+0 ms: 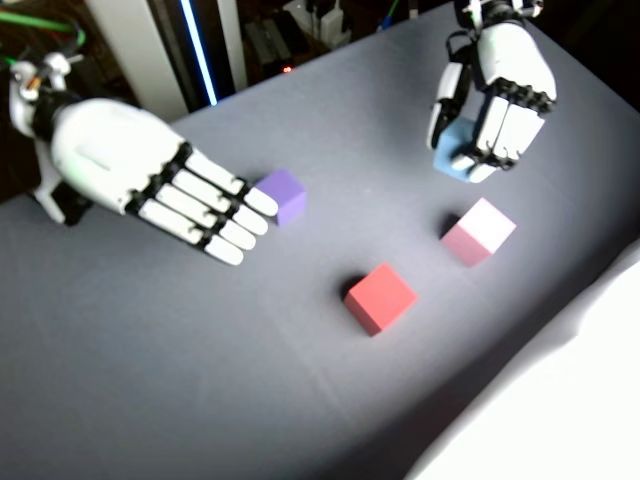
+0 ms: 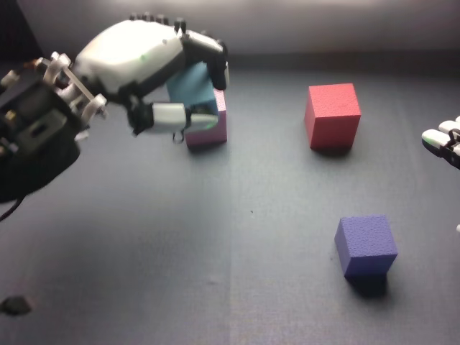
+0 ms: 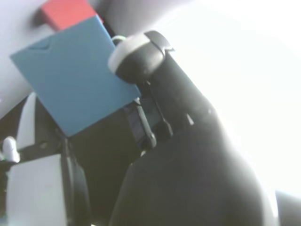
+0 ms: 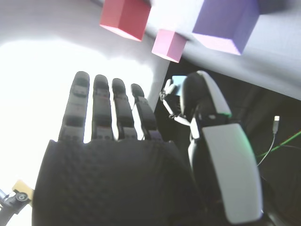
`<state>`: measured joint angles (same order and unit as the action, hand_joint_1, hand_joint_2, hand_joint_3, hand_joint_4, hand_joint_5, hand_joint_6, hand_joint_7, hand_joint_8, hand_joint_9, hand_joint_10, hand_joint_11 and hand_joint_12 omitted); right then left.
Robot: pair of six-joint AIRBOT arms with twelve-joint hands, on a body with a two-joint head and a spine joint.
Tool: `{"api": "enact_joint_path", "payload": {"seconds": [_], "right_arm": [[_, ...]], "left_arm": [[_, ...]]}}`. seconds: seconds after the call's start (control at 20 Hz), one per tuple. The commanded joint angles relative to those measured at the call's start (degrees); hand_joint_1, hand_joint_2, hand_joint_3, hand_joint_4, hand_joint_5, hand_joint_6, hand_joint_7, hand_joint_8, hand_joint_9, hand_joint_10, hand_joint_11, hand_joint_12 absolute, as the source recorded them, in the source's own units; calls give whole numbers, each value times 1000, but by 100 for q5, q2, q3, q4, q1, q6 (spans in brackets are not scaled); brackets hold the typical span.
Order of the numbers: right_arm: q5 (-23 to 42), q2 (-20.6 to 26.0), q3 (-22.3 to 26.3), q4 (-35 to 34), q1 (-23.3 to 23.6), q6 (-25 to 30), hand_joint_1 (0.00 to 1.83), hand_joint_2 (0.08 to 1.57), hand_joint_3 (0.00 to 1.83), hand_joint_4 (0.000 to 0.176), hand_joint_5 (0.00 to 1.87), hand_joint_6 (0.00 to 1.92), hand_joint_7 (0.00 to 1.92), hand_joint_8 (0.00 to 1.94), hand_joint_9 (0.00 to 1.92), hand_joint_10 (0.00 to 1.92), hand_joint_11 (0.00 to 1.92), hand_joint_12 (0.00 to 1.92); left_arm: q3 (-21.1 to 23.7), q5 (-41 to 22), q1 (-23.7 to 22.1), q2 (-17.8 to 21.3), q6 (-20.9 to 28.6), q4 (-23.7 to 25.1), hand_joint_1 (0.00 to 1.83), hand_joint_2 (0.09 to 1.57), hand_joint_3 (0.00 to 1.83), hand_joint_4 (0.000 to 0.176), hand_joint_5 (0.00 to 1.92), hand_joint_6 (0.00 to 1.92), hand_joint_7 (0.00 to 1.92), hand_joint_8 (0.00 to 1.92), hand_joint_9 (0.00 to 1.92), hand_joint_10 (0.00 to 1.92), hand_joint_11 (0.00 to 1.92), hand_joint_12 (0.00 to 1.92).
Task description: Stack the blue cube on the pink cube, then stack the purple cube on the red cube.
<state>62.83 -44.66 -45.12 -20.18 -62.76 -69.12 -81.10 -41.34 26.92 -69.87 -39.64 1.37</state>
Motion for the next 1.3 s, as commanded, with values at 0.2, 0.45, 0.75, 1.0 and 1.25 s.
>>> {"api": "enact_joint_path", "payload": {"seconds": [0.2, 0.45, 0.75, 1.0, 1.25], "right_arm": [[670, -33, -52, 33, -5, 47, 607, 1381, 0, 0, 0, 0, 0, 0, 0, 0, 0, 0], [668, -56, -63, 34, -7, 70, 628, 1379, 0, 0, 0, 0, 0, 0, 0, 0, 0, 0], [666, -97, -88, 28, -42, 150, 706, 1366, 0, 0, 0, 0, 0, 0, 0, 0, 0, 0], [661, -108, -92, 27, -69, 169, 650, 1372, 0, 0, 0, 0, 0, 0, 0, 0, 0, 0], [662, -126, -99, 22, -78, 181, 626, 1372, 0, 0, 0, 0, 0, 0, 0, 0, 0, 0]], "left_arm": [[-510, 295, -530, -322, -278, -185, 1181, 1287, 7, 0, 657, 1204, 712, 1739, 834, 1895, 943, 1921], [-997, 804, -626, -613, -348, -520, 1184, 1285, 2, 0, 663, 1201, 720, 1704, 914, 1920, 1042, 1921], [-1304, 1133, -634, -854, -349, -728, 1149, 1279, 0, 0, 695, 1292, 700, 1613, 648, 1632, 686, 1921], [-1258, 1018, -683, -848, -335, -688, 1148, 1261, 0, 0, 779, 1270, 662, 1556, 530, 1605, 479, 1921], [-1272, 1029, -680, -896, -333, -671, 1144, 1261, 0, 0, 785, 1302, 648, 1520, 513, 1498, 401, 1902]]}}
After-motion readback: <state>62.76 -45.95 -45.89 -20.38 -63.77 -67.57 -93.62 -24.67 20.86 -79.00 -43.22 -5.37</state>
